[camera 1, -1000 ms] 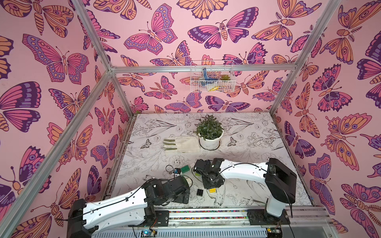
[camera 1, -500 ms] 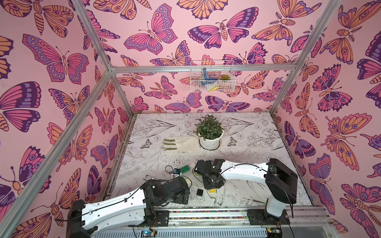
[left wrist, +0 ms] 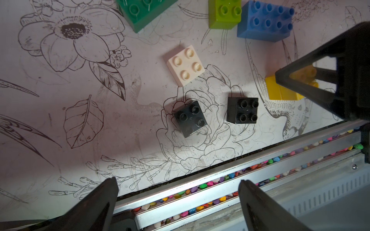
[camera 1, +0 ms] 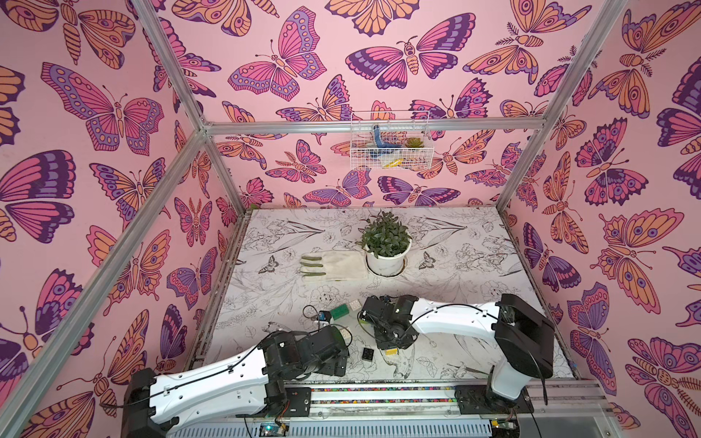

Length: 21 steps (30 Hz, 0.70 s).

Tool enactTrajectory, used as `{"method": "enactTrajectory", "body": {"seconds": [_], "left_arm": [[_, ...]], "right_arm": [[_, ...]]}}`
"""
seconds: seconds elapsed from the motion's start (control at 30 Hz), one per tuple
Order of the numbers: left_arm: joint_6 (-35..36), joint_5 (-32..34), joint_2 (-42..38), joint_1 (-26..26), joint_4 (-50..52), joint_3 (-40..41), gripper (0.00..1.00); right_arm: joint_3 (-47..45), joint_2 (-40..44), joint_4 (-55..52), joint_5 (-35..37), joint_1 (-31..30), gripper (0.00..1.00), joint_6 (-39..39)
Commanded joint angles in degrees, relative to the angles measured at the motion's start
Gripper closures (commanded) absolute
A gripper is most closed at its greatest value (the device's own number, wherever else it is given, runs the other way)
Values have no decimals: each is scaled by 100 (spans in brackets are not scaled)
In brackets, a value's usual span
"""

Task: Assemble a giraffe with lego
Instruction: Assemble the lego brick with the lego brick.

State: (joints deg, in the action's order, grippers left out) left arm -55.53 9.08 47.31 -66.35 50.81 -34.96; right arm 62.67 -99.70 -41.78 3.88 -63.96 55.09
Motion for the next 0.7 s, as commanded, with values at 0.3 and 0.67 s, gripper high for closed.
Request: {"method": "enactTrajectory", "body": {"seconds": [0.3, 0.67], "left_arm": [[-894, 299, -89, -19, 29, -143, 0], [-1050, 128, 1533, 165, -108, -727, 0]], "right_arm": [[104, 419, -185, 524, 29, 26, 89], [-445, 2418, 7, 1208, 146, 7, 224]]}}
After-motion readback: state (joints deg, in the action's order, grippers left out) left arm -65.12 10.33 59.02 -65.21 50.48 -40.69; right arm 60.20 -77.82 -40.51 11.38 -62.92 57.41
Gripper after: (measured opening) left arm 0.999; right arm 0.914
